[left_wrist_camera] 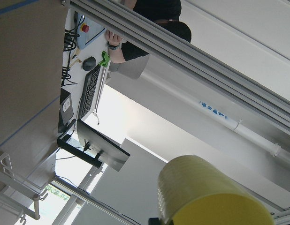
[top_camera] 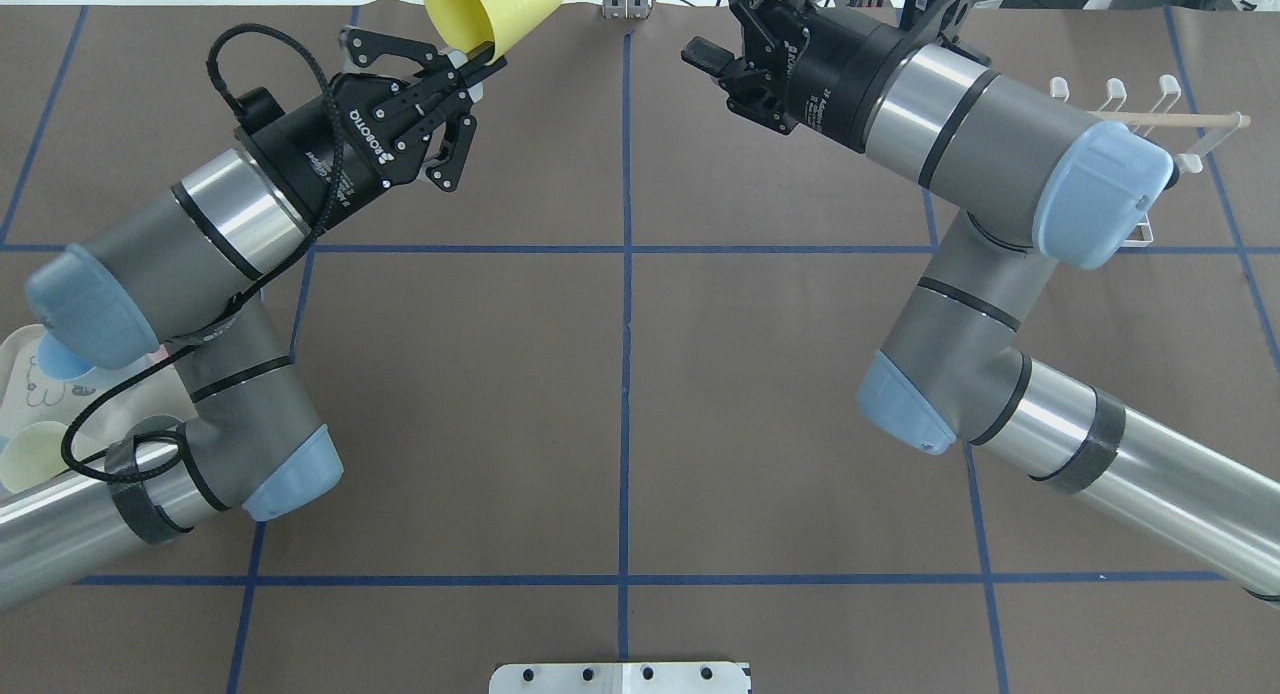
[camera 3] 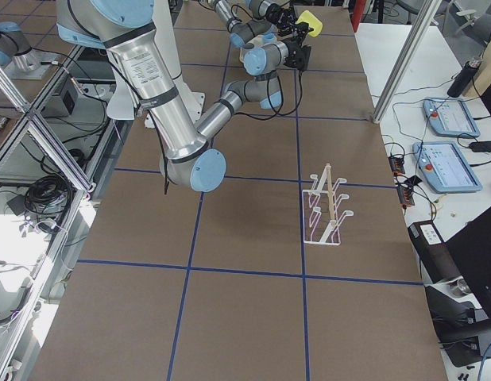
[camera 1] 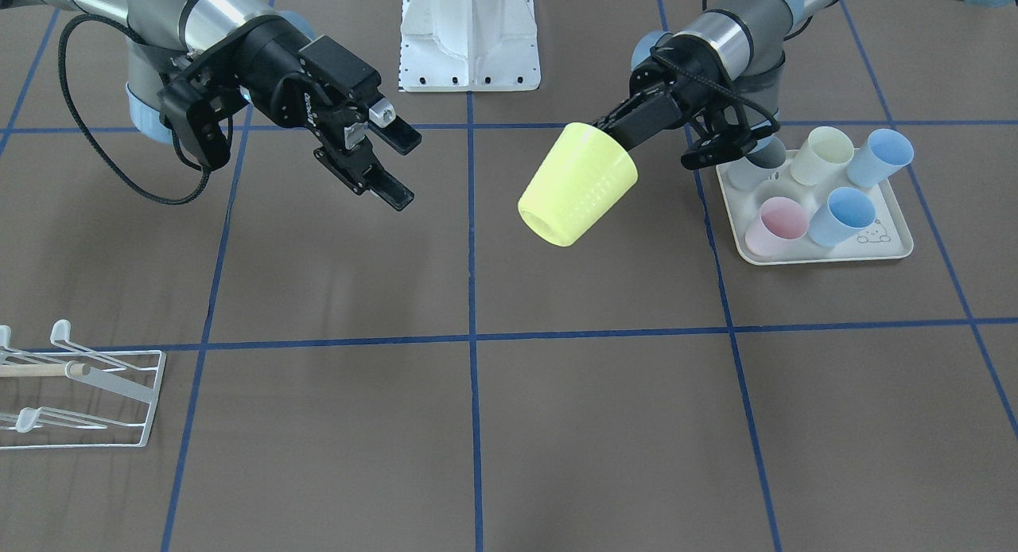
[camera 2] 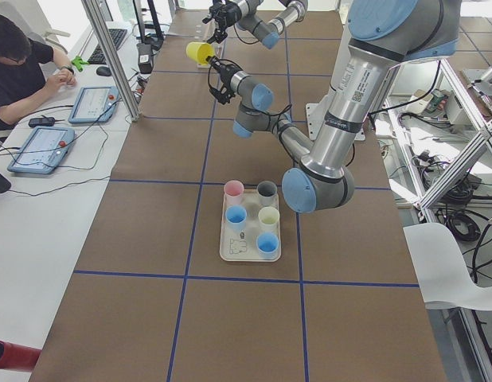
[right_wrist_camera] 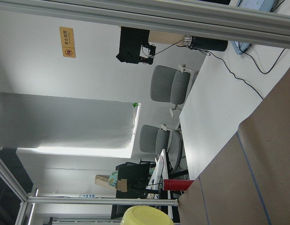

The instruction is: Transfer IKEA cup to right arm and place on rack

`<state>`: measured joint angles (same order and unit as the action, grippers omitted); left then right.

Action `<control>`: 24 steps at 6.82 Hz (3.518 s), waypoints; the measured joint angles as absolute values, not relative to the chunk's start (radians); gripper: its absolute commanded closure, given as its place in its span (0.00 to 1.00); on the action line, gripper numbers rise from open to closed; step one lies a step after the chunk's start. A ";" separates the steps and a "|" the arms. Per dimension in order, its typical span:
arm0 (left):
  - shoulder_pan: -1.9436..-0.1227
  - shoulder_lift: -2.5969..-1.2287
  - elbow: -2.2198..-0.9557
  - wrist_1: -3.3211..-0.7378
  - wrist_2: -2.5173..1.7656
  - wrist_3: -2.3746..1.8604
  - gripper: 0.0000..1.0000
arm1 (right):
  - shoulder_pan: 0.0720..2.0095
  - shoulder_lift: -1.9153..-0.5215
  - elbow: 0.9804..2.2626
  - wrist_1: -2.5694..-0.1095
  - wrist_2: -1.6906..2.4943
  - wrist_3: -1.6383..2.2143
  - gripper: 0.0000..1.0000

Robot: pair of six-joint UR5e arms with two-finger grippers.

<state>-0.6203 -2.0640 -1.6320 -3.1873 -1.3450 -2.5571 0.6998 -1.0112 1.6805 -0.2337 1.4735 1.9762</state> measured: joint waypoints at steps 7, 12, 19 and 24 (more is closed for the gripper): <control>-0.580 -2.165 -1.565 -3.194 -1.420 -2.540 1.00 | 0.646 -1.011 1.655 -0.155 1.468 2.002 0.00; -0.558 -2.190 -1.564 -3.196 -1.419 -2.539 1.00 | 0.644 -1.010 1.654 -0.155 1.457 2.026 0.01; -0.534 -2.191 -1.563 -3.199 -1.411 -2.539 1.00 | 0.642 -1.009 1.655 -0.153 1.456 2.028 0.02; -0.523 -2.184 -1.560 -3.228 -1.413 -2.523 0.00 | 0.641 -1.008 1.649 -0.154 1.456 2.031 1.00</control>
<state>-0.5232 -2.1841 -1.5603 -3.2276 -1.4128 -2.5231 0.6415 -1.0078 1.6488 -0.1537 1.4562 2.0308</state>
